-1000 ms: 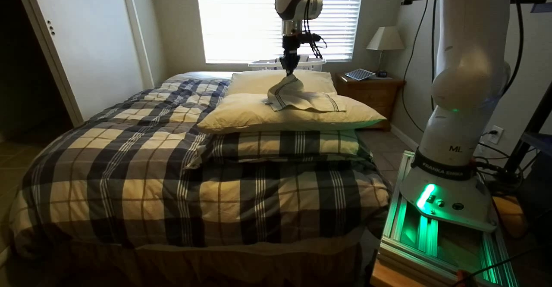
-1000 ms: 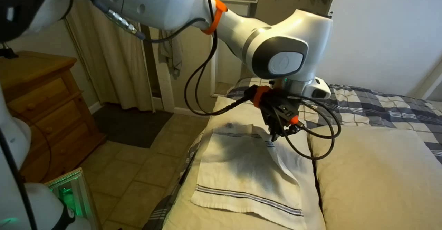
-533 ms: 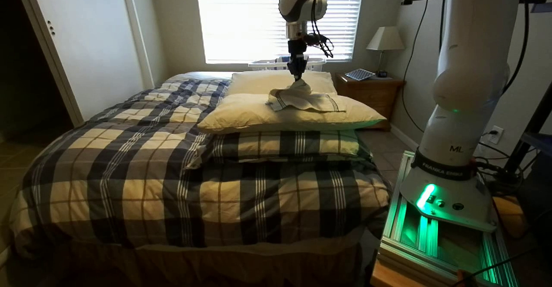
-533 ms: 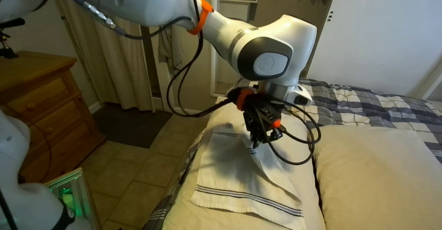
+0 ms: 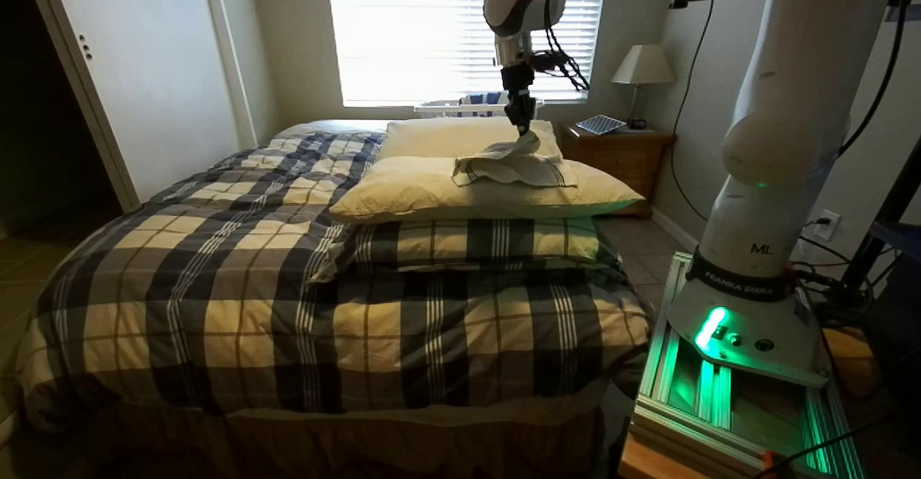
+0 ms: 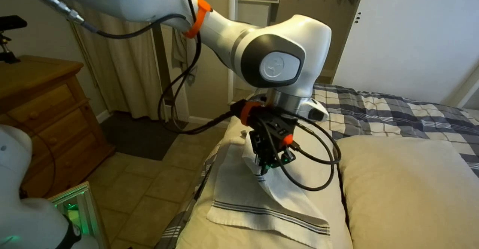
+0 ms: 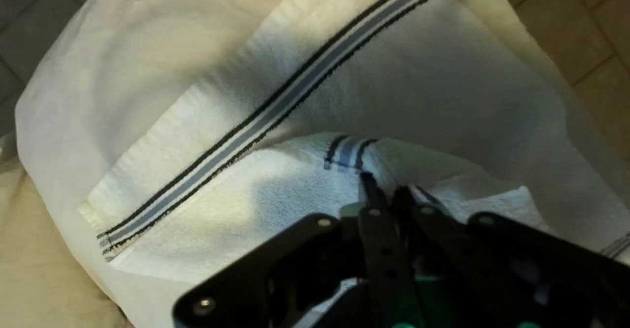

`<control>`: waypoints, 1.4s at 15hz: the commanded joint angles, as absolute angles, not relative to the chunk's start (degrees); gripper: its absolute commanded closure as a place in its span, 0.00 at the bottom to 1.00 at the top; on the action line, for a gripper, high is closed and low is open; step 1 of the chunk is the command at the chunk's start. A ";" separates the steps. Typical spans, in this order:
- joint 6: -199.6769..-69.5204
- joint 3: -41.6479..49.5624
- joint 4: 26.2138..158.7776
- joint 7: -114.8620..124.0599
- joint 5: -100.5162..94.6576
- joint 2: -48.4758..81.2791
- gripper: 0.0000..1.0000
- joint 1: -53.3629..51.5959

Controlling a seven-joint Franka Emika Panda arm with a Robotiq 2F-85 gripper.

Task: Fold the white towel twice

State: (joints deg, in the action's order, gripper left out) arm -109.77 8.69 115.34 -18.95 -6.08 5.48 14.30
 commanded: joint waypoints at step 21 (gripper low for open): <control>-96.28 9.51 119.67 -18.05 -5.62 1.37 0.49 12.32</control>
